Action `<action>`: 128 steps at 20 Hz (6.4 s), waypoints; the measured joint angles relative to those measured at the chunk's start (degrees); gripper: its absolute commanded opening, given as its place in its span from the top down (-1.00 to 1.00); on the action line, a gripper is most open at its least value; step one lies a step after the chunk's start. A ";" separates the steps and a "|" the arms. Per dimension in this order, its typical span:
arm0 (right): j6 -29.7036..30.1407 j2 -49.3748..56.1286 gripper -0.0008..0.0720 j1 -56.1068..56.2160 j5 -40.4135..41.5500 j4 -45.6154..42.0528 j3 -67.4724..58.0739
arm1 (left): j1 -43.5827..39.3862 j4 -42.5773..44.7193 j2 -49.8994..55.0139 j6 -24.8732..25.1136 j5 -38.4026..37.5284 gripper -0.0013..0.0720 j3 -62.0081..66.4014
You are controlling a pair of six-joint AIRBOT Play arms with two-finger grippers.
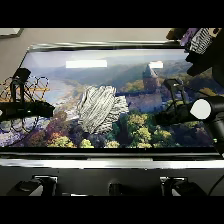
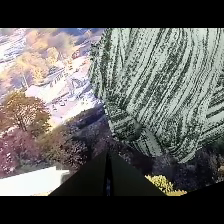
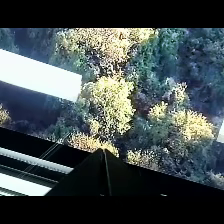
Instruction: Fold the clothes and pants, and hang the long-sleeved shirts on hangers.
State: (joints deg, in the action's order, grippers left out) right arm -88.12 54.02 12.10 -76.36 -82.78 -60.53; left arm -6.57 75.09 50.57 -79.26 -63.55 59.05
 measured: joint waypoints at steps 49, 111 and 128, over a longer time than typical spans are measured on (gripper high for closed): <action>2.60 31.67 -0.87 0.02 36.74 36.00 0.17 | 3.30 -39.58 25.99 2.95 18.25 0.91 -21.57; -22.58 37.94 -0.73 -12.96 20.85 0.15 -35.63 | 6.05 -9.86 41.55 -24.00 11.93 -0.92 25.29; 1.70 22.47 -0.71 9.03 26.16 47.36 18.16 | 35.63 -8.92 14.19 -6.56 -4.07 -0.90 -11.61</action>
State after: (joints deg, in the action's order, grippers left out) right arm -86.41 76.49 21.12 -50.19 -35.42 -42.37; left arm 29.06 66.17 64.75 -85.82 -67.61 47.44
